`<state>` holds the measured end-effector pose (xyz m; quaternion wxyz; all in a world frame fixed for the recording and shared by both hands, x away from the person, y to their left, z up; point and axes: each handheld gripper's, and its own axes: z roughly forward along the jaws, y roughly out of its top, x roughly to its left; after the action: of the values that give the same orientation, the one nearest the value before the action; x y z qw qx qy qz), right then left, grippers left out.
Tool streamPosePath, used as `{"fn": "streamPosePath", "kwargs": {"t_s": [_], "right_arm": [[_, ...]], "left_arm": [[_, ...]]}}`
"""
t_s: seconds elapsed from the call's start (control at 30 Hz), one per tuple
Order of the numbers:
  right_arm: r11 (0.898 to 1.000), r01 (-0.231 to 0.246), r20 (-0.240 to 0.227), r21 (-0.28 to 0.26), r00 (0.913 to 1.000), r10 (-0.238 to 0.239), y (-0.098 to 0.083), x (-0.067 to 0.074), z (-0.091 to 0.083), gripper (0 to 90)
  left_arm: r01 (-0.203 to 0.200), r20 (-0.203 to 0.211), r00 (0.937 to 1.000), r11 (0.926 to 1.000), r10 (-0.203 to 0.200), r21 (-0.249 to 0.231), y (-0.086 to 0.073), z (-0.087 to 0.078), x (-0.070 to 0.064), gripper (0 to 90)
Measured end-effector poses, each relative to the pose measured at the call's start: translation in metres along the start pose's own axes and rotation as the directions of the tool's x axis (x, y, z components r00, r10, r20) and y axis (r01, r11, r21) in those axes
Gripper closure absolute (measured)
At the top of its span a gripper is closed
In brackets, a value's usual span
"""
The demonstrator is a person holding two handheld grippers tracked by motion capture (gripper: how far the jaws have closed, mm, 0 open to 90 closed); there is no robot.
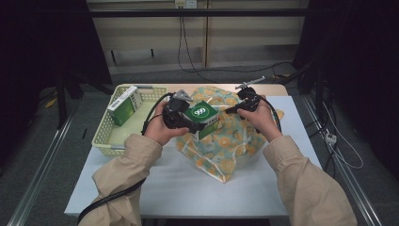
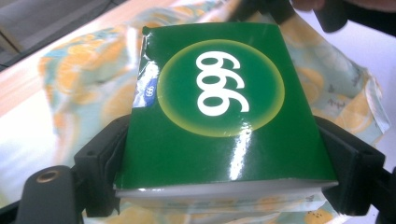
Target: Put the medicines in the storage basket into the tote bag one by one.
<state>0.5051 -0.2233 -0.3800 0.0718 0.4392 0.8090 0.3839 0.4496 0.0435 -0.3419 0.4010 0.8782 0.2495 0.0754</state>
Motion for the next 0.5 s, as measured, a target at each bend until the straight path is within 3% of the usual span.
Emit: {"fn": "streamPosePath", "kwargs": {"t_s": [0.13,0.23,0.47,0.5], "right_arm": [[1.0,0.001,0.003,-0.002,1.0,-0.001,0.0,0.0,-0.001,90.0],[1.0,0.003,0.005,-0.006,1.0,-0.003,0.001,0.001,-0.002,90.0],[1.0,0.005,0.007,-0.012,1.0,-0.005,0.003,0.004,-0.005,90.0],[1.0,0.006,0.008,-0.009,0.9999,-0.006,0.003,0.004,-0.005,90.0]], "left_arm": [[-0.006,0.016,0.9998,1.0,0.006,0.006,-0.004,0.017,-0.008,16.2],[-0.034,0.014,0.9994,0.9988,0.033,0.036,-0.007,0.031,-0.015,16.2],[-0.026,0.039,0.999,0.9981,0.023,0.056,-0.013,0.069,-0.021,16.2],[-0.029,0.015,0.9995,0.997,0.028,0.072,-0.013,0.073,-0.023,16.2]]}}
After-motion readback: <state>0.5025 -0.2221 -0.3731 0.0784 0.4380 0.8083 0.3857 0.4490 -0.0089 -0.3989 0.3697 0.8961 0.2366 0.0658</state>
